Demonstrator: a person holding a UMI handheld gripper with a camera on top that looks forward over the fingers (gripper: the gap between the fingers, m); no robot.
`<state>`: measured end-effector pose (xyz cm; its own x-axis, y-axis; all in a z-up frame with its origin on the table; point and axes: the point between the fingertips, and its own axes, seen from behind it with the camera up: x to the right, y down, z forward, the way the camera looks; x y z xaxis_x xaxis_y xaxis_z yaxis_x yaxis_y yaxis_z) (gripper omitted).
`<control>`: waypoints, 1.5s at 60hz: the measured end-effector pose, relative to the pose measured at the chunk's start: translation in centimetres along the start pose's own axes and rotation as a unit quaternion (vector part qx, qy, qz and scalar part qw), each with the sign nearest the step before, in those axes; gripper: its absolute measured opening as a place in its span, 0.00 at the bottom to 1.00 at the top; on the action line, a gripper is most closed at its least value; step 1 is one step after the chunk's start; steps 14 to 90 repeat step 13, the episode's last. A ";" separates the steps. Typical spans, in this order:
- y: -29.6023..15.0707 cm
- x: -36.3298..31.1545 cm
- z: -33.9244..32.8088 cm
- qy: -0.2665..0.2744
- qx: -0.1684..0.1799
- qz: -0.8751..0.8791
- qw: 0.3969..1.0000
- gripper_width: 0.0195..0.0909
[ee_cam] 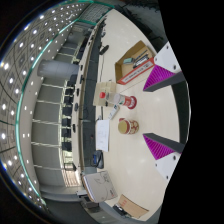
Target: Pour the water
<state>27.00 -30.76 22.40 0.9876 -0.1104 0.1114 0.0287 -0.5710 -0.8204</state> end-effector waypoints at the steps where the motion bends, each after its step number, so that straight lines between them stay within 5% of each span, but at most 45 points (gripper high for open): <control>1: 0.1 -0.1 -0.2 -0.001 0.000 0.001 1.000 0.93; 90: 0.7 -1.3 -2.0 -0.021 0.003 -0.012 1.000 0.92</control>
